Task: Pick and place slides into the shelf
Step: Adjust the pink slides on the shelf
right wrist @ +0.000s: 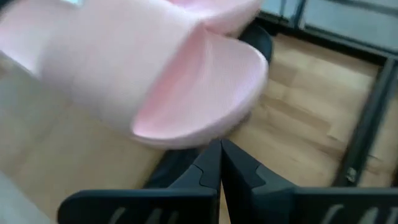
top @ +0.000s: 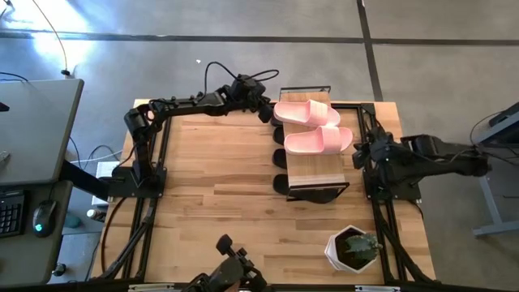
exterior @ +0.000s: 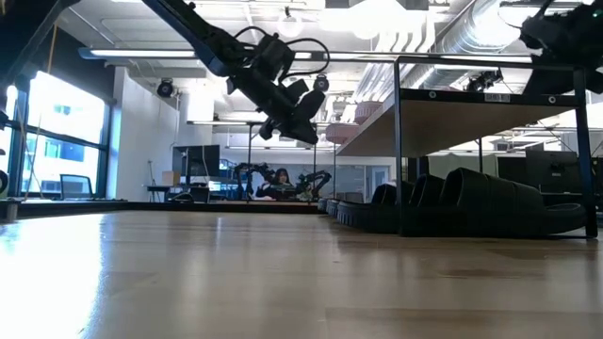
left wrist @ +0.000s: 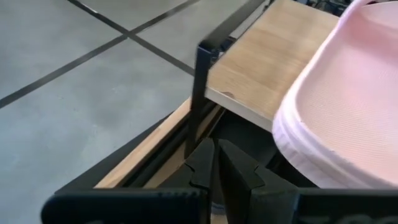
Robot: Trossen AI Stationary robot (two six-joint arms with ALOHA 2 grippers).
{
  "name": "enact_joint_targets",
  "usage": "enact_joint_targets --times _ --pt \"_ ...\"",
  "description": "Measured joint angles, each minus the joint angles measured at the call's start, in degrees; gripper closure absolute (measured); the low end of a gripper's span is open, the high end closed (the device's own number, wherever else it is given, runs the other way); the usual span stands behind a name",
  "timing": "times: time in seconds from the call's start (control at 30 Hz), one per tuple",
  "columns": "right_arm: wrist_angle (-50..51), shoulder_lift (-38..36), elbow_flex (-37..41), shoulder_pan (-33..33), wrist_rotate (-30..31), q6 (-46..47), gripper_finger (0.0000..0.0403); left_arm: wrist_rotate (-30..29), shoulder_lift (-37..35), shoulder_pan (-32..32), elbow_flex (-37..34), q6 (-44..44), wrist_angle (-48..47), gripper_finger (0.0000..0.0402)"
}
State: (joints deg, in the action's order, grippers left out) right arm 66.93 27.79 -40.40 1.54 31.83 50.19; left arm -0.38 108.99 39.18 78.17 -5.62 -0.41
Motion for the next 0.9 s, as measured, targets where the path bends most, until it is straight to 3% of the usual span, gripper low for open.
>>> enact_joint_targets --times 0.47,0.9 --pt "-4.5 4.6 0.0 -15.9 -11.5 -15.7 0.0403 2.4 0.0 0.2 0.0 -0.2 0.0 0.0390" --pt "-10.9 10.5 0.0 -21.0 -17.4 -21.8 0.0403 5.5 0.0 0.2 0.0 -0.2 -1.1 0.0390"
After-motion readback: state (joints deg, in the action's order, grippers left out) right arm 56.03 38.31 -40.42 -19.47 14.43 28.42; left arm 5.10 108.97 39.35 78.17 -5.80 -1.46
